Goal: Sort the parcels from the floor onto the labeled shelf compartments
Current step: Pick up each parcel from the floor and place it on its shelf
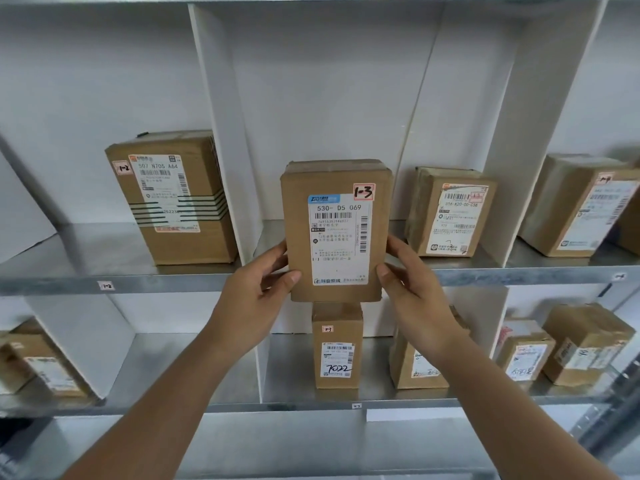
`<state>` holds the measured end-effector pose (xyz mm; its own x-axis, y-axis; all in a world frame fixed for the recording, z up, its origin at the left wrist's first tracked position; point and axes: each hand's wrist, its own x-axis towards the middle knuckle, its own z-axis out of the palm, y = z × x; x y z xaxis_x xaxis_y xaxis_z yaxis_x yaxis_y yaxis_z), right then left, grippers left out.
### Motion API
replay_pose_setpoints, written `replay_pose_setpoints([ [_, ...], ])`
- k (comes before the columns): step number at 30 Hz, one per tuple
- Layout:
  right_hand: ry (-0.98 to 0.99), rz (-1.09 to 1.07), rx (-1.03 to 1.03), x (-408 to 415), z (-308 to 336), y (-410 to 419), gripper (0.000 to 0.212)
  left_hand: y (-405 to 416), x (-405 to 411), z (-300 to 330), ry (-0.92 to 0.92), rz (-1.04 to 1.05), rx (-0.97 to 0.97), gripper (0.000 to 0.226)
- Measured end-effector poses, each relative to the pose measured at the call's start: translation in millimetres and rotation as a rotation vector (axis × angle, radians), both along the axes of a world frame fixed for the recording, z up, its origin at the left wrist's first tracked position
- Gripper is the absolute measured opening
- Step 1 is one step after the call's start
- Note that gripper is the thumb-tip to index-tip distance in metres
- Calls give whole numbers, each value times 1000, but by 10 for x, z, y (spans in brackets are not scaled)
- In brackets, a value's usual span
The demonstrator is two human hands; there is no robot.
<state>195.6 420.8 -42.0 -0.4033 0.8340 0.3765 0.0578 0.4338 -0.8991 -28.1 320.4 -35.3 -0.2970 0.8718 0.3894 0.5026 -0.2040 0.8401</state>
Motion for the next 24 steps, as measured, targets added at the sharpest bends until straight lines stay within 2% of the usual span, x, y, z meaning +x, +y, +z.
replay_pose_setpoints([
  [12,-17,-39,14,-160,-15,179,45,264,-165,-9,3,-37,5,48],
  [24,-202,-131,122,-324,-8,689,40,642,-314,5,45,-7,11,44],
])
